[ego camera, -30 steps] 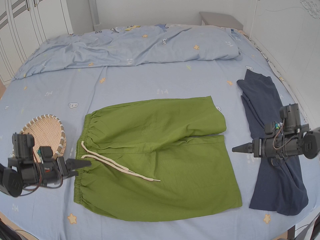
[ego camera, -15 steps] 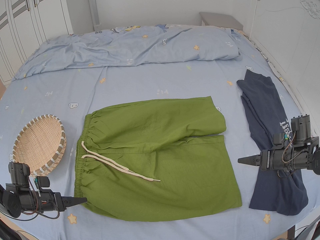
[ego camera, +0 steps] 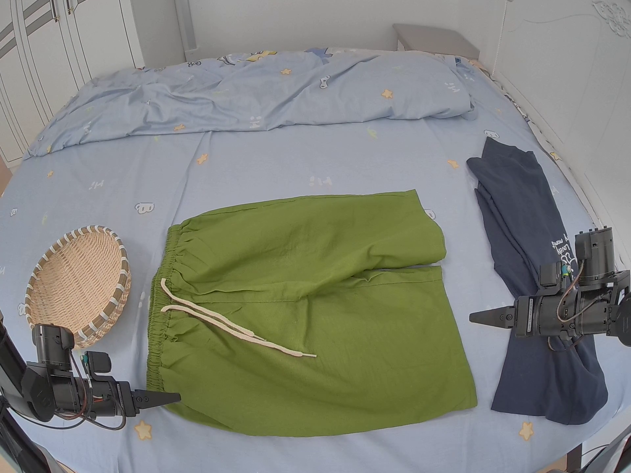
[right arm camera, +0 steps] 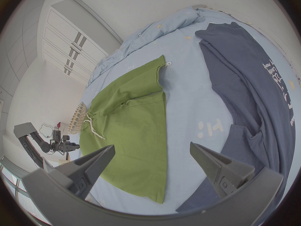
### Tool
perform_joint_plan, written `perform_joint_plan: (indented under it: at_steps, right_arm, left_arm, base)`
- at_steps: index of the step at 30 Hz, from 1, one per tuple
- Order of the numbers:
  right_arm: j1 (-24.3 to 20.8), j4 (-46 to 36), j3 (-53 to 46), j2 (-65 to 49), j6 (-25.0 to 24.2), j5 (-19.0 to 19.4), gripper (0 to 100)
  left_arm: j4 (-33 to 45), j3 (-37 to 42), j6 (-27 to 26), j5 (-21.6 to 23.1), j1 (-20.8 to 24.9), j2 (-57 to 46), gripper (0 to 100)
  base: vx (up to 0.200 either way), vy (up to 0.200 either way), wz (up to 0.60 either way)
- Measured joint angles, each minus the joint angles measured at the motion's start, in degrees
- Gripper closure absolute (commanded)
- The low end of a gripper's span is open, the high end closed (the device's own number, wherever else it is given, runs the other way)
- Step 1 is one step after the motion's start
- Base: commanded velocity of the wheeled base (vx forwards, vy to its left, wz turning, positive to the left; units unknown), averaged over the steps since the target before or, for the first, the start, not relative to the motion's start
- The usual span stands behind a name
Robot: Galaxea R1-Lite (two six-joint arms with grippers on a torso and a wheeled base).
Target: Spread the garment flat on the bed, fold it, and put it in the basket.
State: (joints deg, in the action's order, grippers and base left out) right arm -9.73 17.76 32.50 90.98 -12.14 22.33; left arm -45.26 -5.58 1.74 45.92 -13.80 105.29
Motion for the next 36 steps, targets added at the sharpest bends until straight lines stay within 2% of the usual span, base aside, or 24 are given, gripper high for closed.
perform_joint_plan:
  at_steps: [4, 5, 14, 20, 27, 36]
  right_arm:
    - [0.0, 0.0, 0.0, 0.0, 0.0, 0.0, 0]
    - [0.0, 0.0, 0.0, 0.0, 0.0, 0.0, 0]
    - [0.0, 0.1, -1.0, 0.2, 0.2, 0.0, 0]
    - [0.2, 0.2, -3.3, 0.8, 0.4, 0.6, 0]
    - [0.3, 0.2, -6.6, 1.8, 0.7, 7.9, 0]
    - [0.0, 3.1, -9.7, 8.4, 4.6, 9.4, 0]
  left_arm:
    - [-3.5, -0.1, 0.2, 0.3, 0.0, 2.3, 0]
    - [-4.7, -0.1, 0.3, 0.3, 0.0, 2.9, 100]
    - [-10.3, 1.1, 0.8, 0.3, -0.4, 6.6, 100]
    - [-12.5, 3.7, 0.7, 3.4, -2.2, 6.7, 100]
    - [-12.5, 4.5, 0.7, 8.7, -7.2, 5.4, 100]
    - [-12.8, 4.6, 0.7, 9.8, -8.6, 5.0, 100]
  base:
    - [0.0, 0.0, 0.0]
    - [0.0, 0.0, 0.0]
    - [0.0, 0.0, 0.0]
    - [0.0, 0.0, 0.0]
    - [0.0, 0.0, 0.0]
    - [0.0, 0.0, 0.0]
